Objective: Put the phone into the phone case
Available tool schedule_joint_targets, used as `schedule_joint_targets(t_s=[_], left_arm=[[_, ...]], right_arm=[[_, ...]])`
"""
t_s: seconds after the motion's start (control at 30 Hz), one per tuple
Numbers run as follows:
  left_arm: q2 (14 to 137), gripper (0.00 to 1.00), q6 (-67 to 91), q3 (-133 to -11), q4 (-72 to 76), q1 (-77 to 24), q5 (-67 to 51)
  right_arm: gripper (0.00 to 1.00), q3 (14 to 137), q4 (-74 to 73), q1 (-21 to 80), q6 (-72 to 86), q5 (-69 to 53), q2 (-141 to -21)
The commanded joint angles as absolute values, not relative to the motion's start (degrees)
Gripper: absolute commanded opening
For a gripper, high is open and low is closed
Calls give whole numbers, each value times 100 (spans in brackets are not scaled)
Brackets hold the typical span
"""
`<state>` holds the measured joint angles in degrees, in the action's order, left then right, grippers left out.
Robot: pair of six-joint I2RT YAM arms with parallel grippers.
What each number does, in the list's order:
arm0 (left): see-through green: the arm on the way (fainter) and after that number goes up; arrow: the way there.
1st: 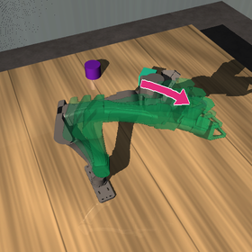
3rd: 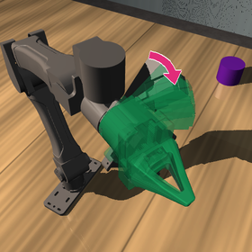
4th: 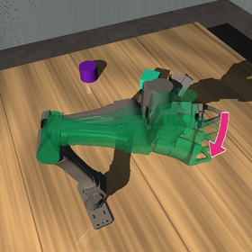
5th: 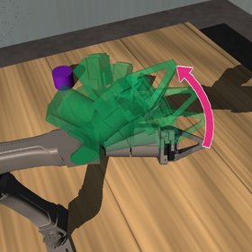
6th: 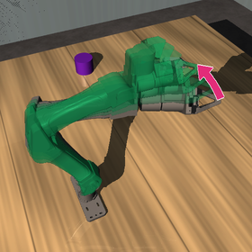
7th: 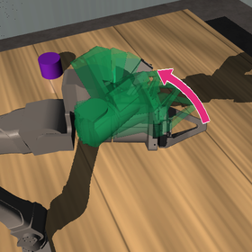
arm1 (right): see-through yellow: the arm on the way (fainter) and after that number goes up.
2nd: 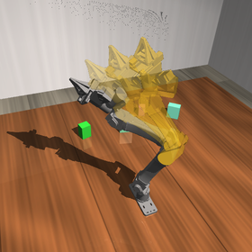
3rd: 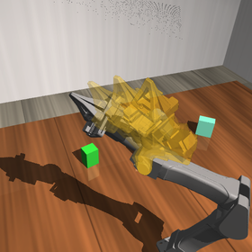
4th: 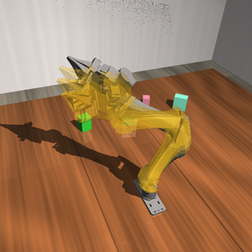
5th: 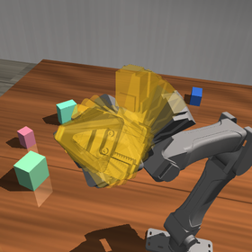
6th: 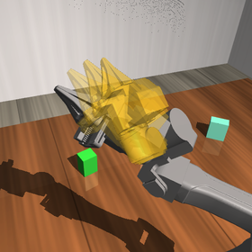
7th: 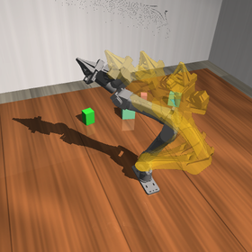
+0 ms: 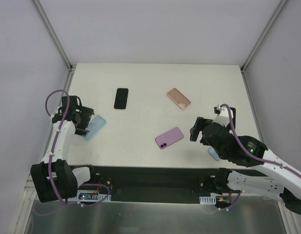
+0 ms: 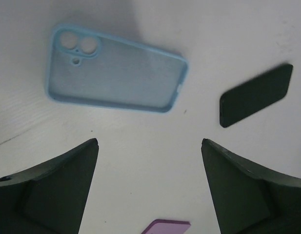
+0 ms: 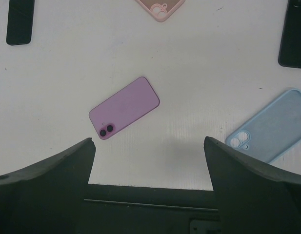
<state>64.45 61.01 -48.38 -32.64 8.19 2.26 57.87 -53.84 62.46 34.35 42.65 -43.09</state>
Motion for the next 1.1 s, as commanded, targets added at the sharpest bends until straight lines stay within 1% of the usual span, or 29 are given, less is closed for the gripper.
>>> schedule_joint_targets(t_s=[0.0, 0.1, 0.2, 0.43, 0.57, 0.6, 0.9, 1.0, 1.03, 1.07], left_arm=[[6618, 84, 7662, -4483, -3691, 1230, -26], [6513, 82, 8688, -4167, -3691, 1239, 482], [6399, 79, 9515, -3859, -3683, 1265, 475], [6811, 76, 10212, -3841, -3639, 1257, 510], [7092, 67, 10599, -3657, -3621, 1257, 483], [7241, 66, 10643, -3656, -3630, 1257, 518], [7997, 65, 10723, -3805, -3604, 1257, 642], [8173, 58, 10653, -3867, -3612, 1266, 580], [8209, 50, 10635, -3876, -3604, 1266, 571], [8235, 45, 10591, -3876, -3612, 1257, 563]], right_arm=[[96, 5968, -5668, 6249, 3551, 4377, -4280], [96, 6003, -5774, 6258, 3568, 4386, -4228], [96, 5959, -5792, 6258, 3595, 4386, -4114], [96, 5897, -5713, 6249, 3577, 4368, -4034], [96, 5985, -5748, 6249, 3595, 4342, -4061], [96, 6003, -5757, 6258, 3621, 4333, -4061], [96, 5985, -5959, 6258, 3832, 4315, -3894], [96, 5994, -6029, 6249, 3885, 4315, -3841], [96, 5985, -6038, 6258, 3911, 4307, -3823], [96, 5985, -6073, 6258, 3937, 4315, -3815]])
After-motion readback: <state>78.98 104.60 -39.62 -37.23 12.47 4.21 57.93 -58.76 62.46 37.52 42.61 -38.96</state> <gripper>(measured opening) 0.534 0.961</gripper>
